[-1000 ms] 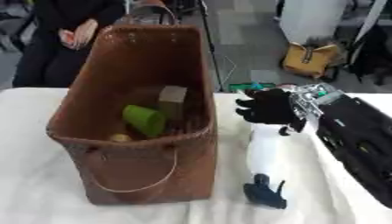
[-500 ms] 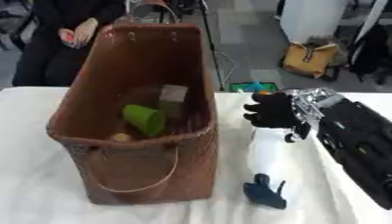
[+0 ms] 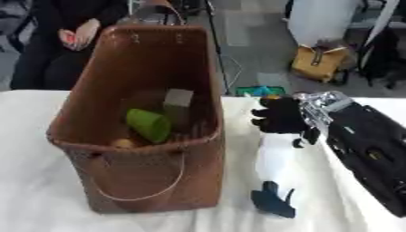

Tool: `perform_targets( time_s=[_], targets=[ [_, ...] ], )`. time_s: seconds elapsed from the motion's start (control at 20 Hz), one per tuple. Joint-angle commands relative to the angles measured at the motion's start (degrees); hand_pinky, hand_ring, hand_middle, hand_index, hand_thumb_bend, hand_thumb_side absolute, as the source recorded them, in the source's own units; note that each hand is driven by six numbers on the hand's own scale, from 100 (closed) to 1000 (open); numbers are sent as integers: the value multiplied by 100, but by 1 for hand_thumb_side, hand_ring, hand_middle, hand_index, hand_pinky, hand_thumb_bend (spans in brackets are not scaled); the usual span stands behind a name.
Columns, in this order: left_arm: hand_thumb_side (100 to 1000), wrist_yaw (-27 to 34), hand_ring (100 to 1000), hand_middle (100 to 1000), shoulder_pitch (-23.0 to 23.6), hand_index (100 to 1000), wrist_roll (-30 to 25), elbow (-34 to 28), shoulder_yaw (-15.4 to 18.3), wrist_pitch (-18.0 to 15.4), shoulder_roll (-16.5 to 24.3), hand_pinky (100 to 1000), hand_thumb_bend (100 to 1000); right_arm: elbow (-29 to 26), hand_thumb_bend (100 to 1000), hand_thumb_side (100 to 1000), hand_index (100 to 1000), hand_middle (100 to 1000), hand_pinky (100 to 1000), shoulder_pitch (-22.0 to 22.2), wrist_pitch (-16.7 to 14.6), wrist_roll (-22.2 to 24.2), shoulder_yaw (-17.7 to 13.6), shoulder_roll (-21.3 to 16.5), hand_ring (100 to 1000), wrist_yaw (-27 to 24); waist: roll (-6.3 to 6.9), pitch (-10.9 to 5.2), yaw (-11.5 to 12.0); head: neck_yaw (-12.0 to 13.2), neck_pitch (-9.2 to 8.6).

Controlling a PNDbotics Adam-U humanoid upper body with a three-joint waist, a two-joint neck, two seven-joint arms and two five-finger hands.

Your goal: Pick up objects on the table and place them in the box.

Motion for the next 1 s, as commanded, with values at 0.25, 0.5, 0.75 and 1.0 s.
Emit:
perform_targets(
  time_s=[0.25,0.5,0.75,1.0],
  targets=[
    [953,-45,700,835,-71,714,30,-82,36,3,160,717,100,307,424,871,1000,1000,804,-140,-1673,-1662,-60,48,1000,27,10,-61,8,0,-77],
    [958,-45,698,836,-99,713,51,-82,30,14,153,717,100,420,426,873,1000,1000,804,-100,-1673,-1662,-122,94,1000,27,11,-22,33,-22,-117],
    [957,-39,697,835,-112,713,65,-82,23,14,138,717,100,507,429,879,1000,1000,808,-67,-1673,-1662,-192,130,1000,27,40,6,63,-42,-165],
    [954,-36,696,834,-129,711,86,-82,27,8,132,717,100,577,435,880,1000,1000,810,-56,-1673,-1662,-158,162,1000,27,58,49,91,-64,-185]
  ],
)
